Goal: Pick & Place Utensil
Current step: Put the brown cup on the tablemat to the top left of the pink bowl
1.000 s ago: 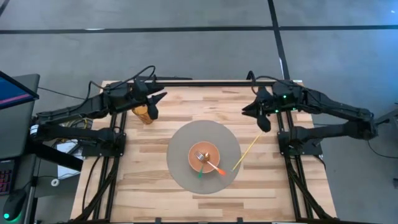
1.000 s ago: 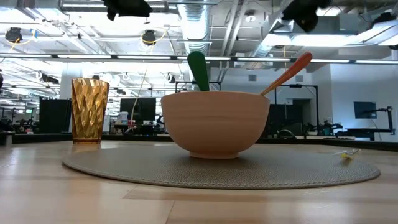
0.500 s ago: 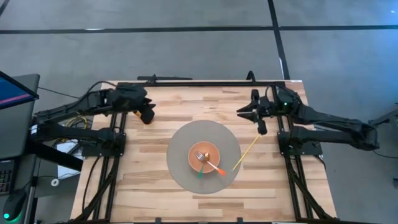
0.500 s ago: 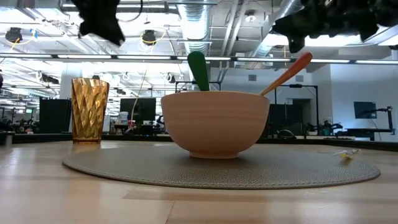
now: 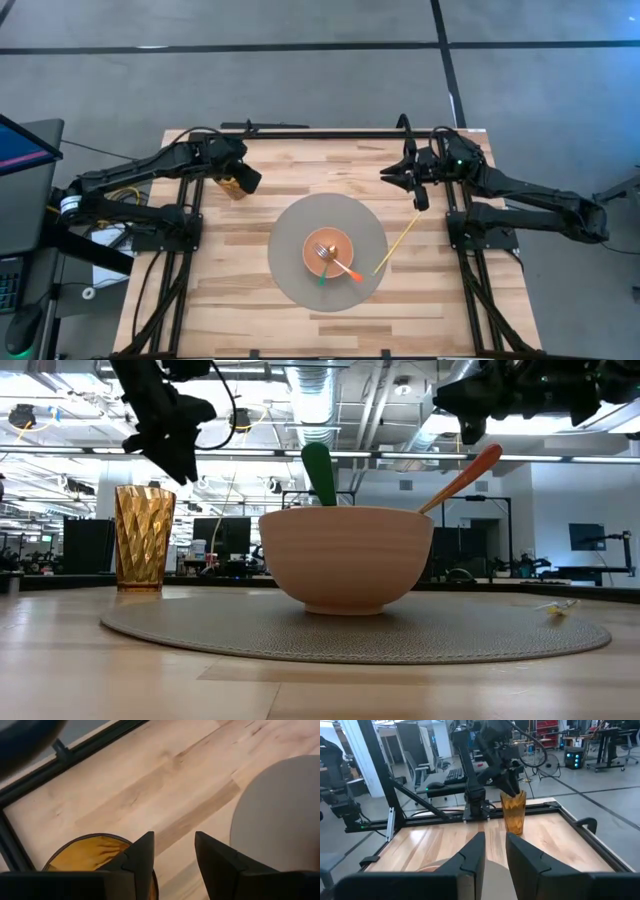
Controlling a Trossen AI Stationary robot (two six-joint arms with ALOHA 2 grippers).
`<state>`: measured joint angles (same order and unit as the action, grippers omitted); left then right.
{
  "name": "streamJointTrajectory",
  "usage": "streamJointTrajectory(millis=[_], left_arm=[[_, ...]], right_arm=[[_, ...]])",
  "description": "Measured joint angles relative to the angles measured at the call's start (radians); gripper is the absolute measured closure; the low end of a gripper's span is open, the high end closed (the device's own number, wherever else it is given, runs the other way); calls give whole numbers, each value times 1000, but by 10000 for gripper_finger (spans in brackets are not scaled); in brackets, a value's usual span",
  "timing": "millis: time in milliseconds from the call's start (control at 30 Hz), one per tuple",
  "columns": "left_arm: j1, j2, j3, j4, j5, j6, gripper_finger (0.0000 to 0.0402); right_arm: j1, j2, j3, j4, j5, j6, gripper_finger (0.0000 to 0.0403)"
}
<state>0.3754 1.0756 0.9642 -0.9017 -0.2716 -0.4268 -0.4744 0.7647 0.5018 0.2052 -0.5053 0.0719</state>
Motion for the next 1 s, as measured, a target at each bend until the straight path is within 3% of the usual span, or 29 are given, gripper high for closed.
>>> streamJointTrajectory(millis=[267, 567, 700, 833, 1000], left_arm=[[1, -4, -3, -79, -1, -84, 258], [-16, -3, -110, -71, 2, -97, 265], [-22, -3, -110, -62, 2, -93, 305], [-22, -3, -110, -56, 2, -69, 379], [-42, -1, -97, 25, 25, -26, 386]], right_arm=[[0, 0, 0, -12, 0, -1, 332], [3, 1, 0, -26, 1, 0, 332], [2, 1, 0, -26, 2, 0, 332], [2, 1, 0, -25, 3, -1, 332], [2, 1, 0, -7, 5, -3, 332]])
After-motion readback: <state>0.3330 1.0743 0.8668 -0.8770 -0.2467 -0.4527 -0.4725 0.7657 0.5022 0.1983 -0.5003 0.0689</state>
